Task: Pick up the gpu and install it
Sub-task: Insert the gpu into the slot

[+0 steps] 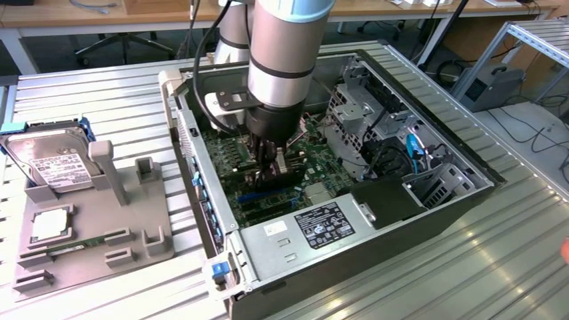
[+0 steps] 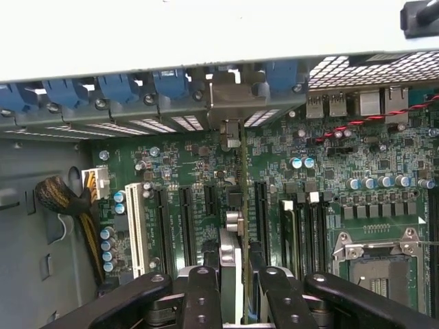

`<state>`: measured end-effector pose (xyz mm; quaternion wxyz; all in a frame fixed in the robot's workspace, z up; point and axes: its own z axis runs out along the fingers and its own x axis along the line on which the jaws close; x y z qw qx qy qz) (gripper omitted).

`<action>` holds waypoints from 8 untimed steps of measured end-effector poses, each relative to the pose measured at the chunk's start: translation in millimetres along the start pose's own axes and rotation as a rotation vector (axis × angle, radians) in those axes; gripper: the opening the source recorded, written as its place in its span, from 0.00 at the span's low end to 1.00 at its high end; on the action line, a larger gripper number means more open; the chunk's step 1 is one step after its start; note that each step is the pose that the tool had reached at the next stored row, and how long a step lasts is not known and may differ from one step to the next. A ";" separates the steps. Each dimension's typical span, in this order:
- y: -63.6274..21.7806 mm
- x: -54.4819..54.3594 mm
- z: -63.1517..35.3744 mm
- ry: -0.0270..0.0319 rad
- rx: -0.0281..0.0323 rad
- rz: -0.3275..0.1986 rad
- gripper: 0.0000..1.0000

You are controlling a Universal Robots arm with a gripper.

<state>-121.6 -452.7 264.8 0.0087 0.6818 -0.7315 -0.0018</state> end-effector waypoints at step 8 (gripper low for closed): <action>-0.1 0.0 3.5 -0.0001 0.0000 0.000 0.27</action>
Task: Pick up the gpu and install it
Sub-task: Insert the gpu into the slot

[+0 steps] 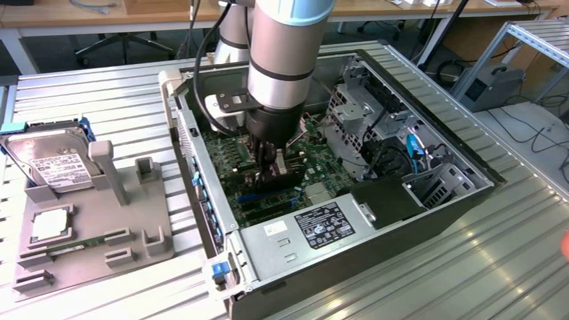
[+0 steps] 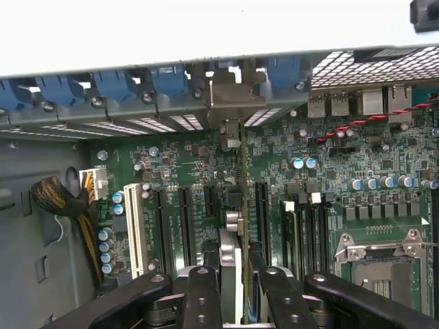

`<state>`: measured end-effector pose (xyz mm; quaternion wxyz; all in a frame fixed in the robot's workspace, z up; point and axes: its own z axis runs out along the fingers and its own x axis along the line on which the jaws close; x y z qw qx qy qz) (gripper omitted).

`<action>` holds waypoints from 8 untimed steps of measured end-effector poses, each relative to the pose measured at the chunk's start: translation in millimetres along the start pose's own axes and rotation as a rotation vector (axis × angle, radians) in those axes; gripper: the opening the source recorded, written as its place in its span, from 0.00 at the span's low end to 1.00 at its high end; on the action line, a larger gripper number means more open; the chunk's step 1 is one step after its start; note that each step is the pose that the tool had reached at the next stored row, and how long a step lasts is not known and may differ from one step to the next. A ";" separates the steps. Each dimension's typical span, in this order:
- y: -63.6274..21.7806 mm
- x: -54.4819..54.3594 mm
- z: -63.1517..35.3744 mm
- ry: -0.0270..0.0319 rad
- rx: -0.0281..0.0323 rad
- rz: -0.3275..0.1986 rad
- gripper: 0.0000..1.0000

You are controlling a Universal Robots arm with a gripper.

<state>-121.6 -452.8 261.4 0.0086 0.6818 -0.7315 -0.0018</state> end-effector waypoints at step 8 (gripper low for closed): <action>0.0 0.0 1.8 0.0001 -0.0001 0.000 0.27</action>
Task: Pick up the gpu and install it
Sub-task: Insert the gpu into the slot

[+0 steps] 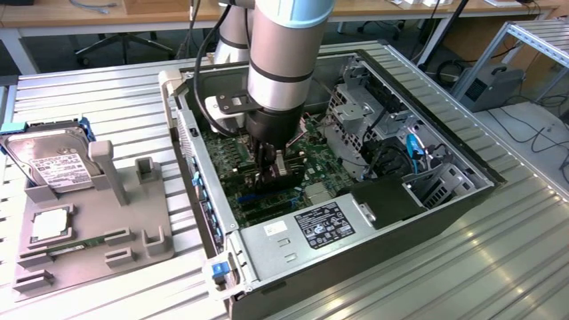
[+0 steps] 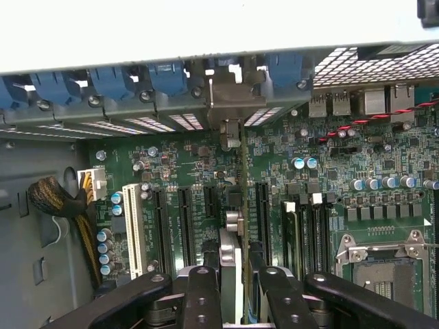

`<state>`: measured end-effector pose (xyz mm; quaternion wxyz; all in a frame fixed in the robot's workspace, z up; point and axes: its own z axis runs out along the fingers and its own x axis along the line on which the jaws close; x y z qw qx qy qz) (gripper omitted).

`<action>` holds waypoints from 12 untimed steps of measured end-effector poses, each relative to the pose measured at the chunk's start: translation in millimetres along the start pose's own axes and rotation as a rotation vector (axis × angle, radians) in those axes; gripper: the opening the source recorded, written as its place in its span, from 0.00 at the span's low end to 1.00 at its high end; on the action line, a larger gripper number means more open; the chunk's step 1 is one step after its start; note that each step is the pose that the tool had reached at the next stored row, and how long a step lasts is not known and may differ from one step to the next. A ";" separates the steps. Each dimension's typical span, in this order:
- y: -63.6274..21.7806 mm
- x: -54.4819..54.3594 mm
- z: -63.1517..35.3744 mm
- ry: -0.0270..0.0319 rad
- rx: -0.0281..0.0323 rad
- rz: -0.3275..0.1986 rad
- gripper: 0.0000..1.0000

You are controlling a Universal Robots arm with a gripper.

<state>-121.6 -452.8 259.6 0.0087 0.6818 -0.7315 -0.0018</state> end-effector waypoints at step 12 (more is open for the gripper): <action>0.2 0.0 -1.5 -0.0001 0.0000 -0.005 0.27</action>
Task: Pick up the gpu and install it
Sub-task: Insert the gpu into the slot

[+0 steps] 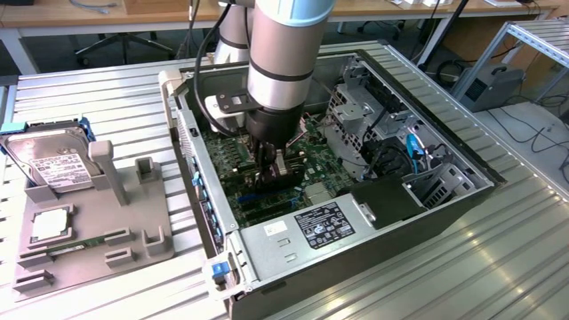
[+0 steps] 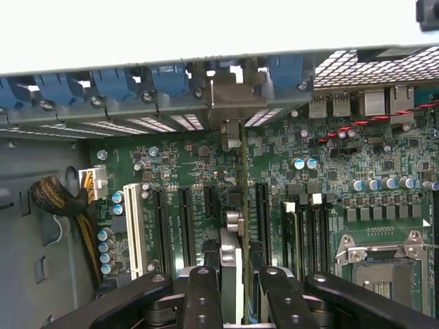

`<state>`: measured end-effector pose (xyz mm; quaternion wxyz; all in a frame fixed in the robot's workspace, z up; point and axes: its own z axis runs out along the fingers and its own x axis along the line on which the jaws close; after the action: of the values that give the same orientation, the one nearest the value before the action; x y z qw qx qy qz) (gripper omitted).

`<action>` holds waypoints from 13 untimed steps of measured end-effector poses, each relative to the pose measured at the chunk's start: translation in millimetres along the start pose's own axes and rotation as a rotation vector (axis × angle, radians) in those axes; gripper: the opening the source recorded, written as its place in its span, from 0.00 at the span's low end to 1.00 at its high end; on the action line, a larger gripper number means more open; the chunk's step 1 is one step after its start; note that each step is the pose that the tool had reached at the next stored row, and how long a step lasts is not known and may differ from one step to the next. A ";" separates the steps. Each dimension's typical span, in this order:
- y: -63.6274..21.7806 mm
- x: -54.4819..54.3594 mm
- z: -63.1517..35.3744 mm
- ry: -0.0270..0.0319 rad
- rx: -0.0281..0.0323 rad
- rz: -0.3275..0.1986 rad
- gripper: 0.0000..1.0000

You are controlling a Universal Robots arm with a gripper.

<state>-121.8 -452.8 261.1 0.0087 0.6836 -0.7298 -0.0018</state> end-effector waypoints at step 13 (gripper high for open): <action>0.1 -0.7 -0.2 0.0004 0.0005 -0.038 0.27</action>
<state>-121.8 -452.1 261.4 0.0086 0.6974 -0.7166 -0.0017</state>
